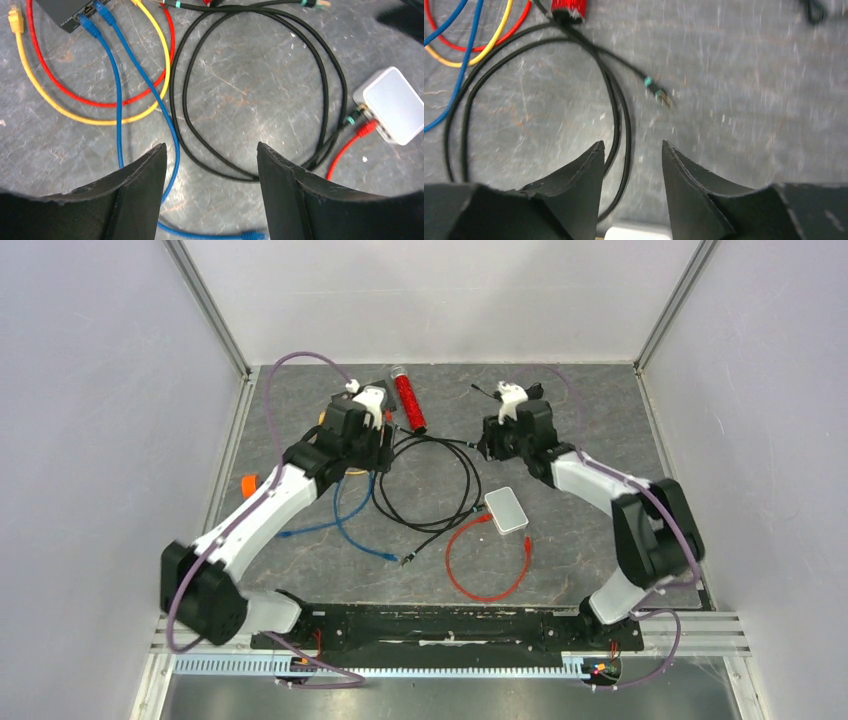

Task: Insert the plug into the switch port
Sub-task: Insert the connector into the switch port, then pick up the connector from the center of the board.

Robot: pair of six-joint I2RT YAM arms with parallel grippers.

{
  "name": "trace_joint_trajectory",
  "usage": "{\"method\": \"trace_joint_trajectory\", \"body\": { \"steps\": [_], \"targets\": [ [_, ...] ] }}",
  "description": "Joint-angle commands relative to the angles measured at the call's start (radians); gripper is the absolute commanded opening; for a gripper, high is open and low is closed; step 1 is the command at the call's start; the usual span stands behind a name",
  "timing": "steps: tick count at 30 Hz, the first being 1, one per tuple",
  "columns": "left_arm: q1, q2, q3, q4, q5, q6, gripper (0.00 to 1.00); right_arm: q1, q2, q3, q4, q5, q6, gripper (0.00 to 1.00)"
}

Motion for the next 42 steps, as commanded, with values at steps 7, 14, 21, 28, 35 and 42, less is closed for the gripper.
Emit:
{"method": "trace_joint_trajectory", "body": {
  "steps": [7,14,21,28,35,42],
  "targets": [
    [-0.009,-0.366,-0.292,0.036,-0.039,0.019,0.72,0.015,0.36,0.393,-0.148,-0.012,-0.413,0.47],
    [-0.01,-0.385,-0.294,0.044,-0.034,0.016,0.72,0.014,0.453,0.435,-0.185,-0.045,-0.469,0.47],
    [-0.01,-0.386,-0.289,0.037,-0.044,0.02,0.72,0.015,0.522,0.466,-0.244,-0.012,-0.523,0.29],
    [-0.01,-0.405,-0.299,0.038,-0.055,0.028,0.72,0.014,0.313,0.496,-0.131,0.301,-0.579,0.0],
    [-0.011,-0.424,-0.302,0.04,-0.048,0.029,0.72,0.01,-0.016,0.415,0.107,0.48,-0.686,0.0],
    [-0.011,-0.431,-0.304,0.039,-0.037,0.025,0.72,0.009,-0.155,0.369,0.251,0.482,-0.728,0.0]
  ]
}}
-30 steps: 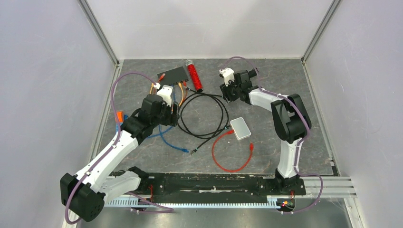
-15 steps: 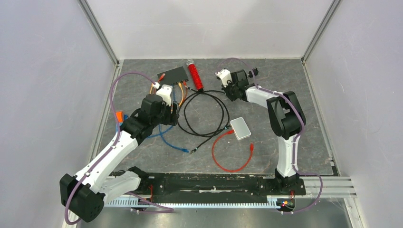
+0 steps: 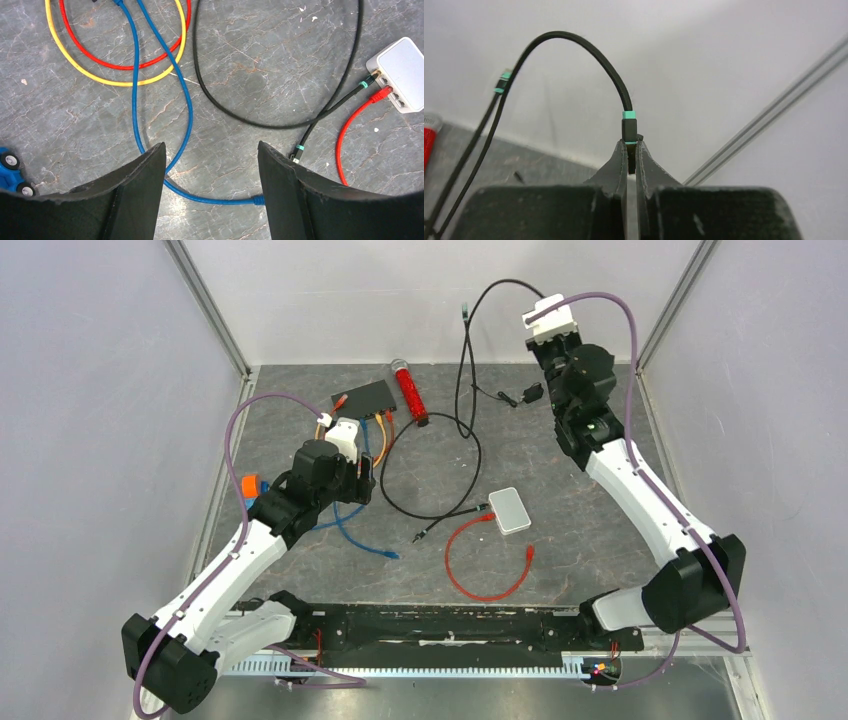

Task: Insert the plug into the switch port
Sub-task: Pick up the connector from the center of the board.

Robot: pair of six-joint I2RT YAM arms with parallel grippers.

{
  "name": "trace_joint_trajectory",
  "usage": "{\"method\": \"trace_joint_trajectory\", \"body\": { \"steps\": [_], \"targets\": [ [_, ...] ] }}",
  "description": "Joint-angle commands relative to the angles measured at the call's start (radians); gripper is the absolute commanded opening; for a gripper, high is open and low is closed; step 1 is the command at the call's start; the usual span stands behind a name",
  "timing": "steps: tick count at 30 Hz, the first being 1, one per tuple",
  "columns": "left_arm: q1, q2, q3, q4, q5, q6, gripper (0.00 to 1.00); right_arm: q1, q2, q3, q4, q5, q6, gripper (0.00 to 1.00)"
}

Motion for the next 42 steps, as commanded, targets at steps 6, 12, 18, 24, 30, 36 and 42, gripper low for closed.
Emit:
{"method": "trace_joint_trajectory", "body": {
  "steps": [6,12,18,24,30,36,42],
  "targets": [
    [-0.004,-0.027,-0.003,0.046,0.025,0.029,0.72,-0.003,-0.021,0.03,0.035,-0.037,-0.009,0.0],
    [-0.004,0.004,0.091,0.118,0.23,0.055,0.72,-0.002,-0.052,0.097,-0.199,-0.374,0.001,0.0],
    [-0.002,0.093,0.333,0.159,0.357,0.166,0.71,-0.004,-0.144,-0.067,-0.255,-0.739,0.012,0.0],
    [-0.002,0.199,0.441,0.158,0.581,0.443,0.72,-0.001,-0.215,-0.239,-0.217,-0.941,0.006,0.0],
    [-0.003,0.408,0.696,-0.061,0.729,0.316,0.63,0.014,-0.34,-0.491,0.022,-0.944,-0.075,0.0],
    [-0.003,0.561,0.826,-0.158,0.924,0.117,0.56,0.057,-0.436,-0.668,0.2,-0.895,-0.217,0.0],
    [-0.002,0.672,0.891,-0.219,1.004,0.041,0.49,0.102,-0.474,-0.715,0.207,-0.839,-0.343,0.0]
  ]
}}
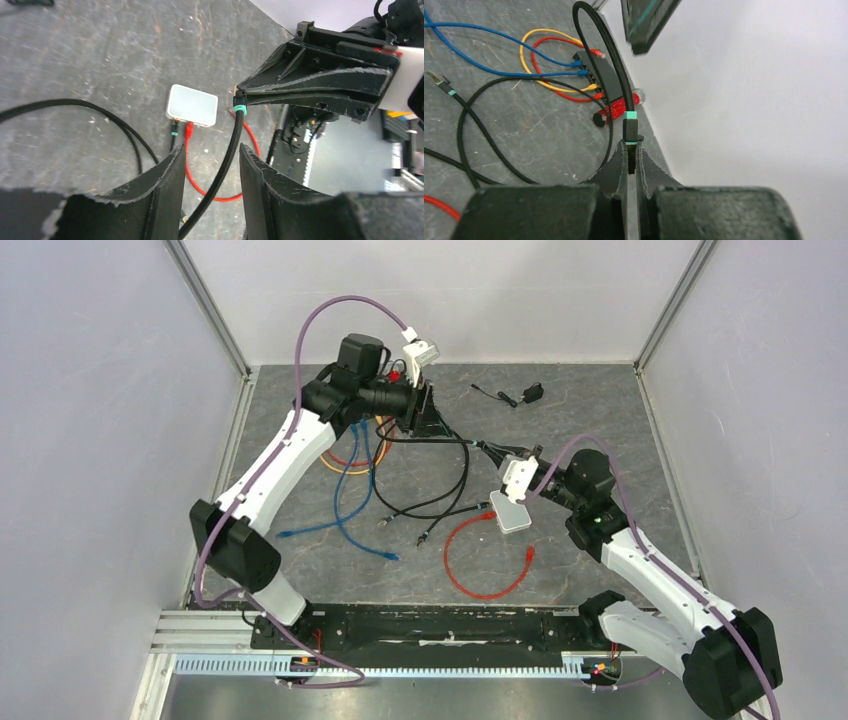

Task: Insert the plug into the switch port
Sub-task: Pick up the connector from the center of the board.

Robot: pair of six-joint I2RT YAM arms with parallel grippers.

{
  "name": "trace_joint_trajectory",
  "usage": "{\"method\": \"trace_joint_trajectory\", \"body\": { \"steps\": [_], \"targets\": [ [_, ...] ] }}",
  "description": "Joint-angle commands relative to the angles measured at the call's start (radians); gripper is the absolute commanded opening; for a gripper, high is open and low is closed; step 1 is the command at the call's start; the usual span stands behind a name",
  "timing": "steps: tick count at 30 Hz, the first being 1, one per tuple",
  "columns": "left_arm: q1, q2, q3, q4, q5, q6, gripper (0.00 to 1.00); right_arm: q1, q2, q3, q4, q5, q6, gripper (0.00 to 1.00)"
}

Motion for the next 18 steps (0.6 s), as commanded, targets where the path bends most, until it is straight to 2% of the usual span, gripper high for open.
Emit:
{"method": "trace_joint_trajectory", "body": {
  "steps": [1,12,18],
  "targets": [
    [-0.003,0.055,0.075,-0.081,0.119,-0.104,0.48,0.038,-0.032,-0.014,0.073,0.058,-0.142,0.0],
    [-0.046,0.105,0.083,-0.074,0.16,-0.09,0.54,0.153,-0.012,0.015,-0.008,0.168,-0.271,0.0],
    [-0.056,0.115,0.062,-0.078,0.182,-0.105,0.46,0.184,0.01,0.036,-0.029,0.197,-0.292,0.0]
  ]
}}
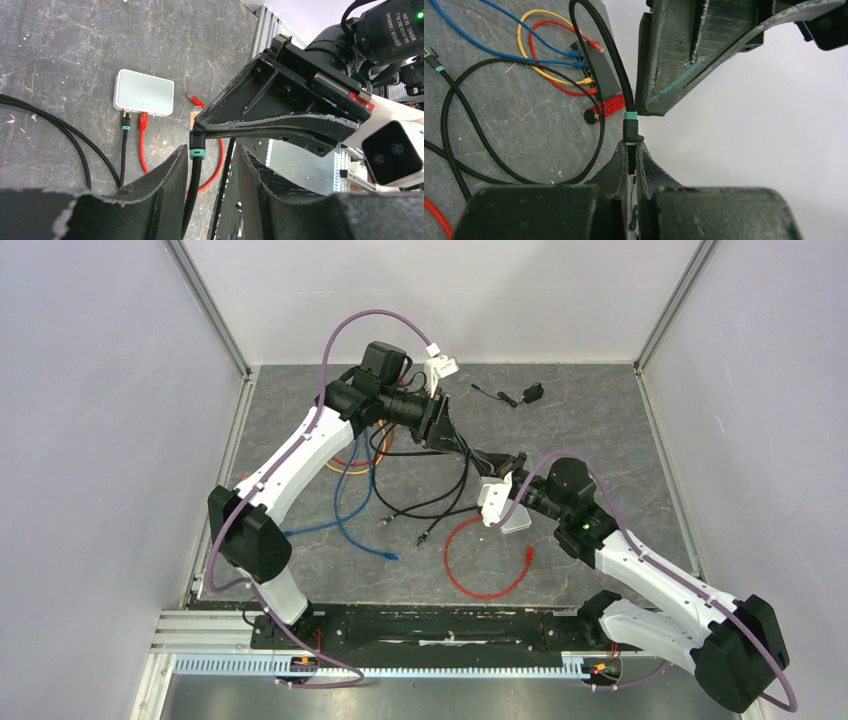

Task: Insert the plug into the switch port
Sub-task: Pick up the connector from the center of the board.

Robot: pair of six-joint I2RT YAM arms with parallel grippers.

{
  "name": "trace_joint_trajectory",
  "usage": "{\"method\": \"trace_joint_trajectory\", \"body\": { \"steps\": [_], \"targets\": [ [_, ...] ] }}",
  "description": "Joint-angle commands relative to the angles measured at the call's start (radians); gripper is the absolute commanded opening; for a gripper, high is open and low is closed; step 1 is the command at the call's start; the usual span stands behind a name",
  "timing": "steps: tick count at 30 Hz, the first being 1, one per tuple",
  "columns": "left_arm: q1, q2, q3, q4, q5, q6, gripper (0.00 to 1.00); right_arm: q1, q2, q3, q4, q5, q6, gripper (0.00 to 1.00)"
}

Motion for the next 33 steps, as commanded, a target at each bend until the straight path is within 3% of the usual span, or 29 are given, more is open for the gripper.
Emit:
{"method": "trace_joint_trajectory", "body": {
  "steps": [1,8,14,20,22,26,27,28,31,33],
  "targets": [
    [-0.007,0.015,0.025,-0.019,0.039,-0.037,0.45,0.02,0.011,0.047,-0.003,0.03,-0.055,0.0],
    [-0.008,0.063,0.058,-0.103,0.002,-0.012,0.4,0.033,0.007,0.04,-0.002,0.041,-0.055,0.0],
    [-0.015,0.082,0.075,-0.105,0.0,-0.006,0.41,0.038,0.003,0.023,0.002,0.043,-0.048,0.0],
    [-0.019,0.097,0.083,-0.105,0.006,-0.005,0.35,0.042,0.007,0.019,-0.003,0.045,-0.048,0.0],
    [-0.02,0.1,0.083,-0.105,0.015,-0.002,0.3,0.042,0.007,0.021,-0.006,0.046,-0.05,0.0],
    [-0.023,0.102,0.074,-0.105,0.036,0.013,0.03,0.042,0.014,0.022,-0.003,0.054,-0.035,0.0],
    [-0.023,0.1,0.068,-0.105,0.041,0.019,0.02,0.042,0.014,0.025,-0.001,0.059,-0.019,0.0],
    [-0.024,0.099,0.059,-0.105,0.045,0.027,0.02,0.043,0.017,0.027,0.005,0.064,-0.003,0.02],
    [-0.024,0.093,0.038,-0.107,0.011,0.046,0.02,0.042,0.014,0.026,0.058,0.129,0.138,0.29],
    [-0.024,0.074,-0.015,-0.068,-0.05,0.05,0.02,0.042,0.006,0.042,0.028,0.19,0.249,0.4]
  ]
}}
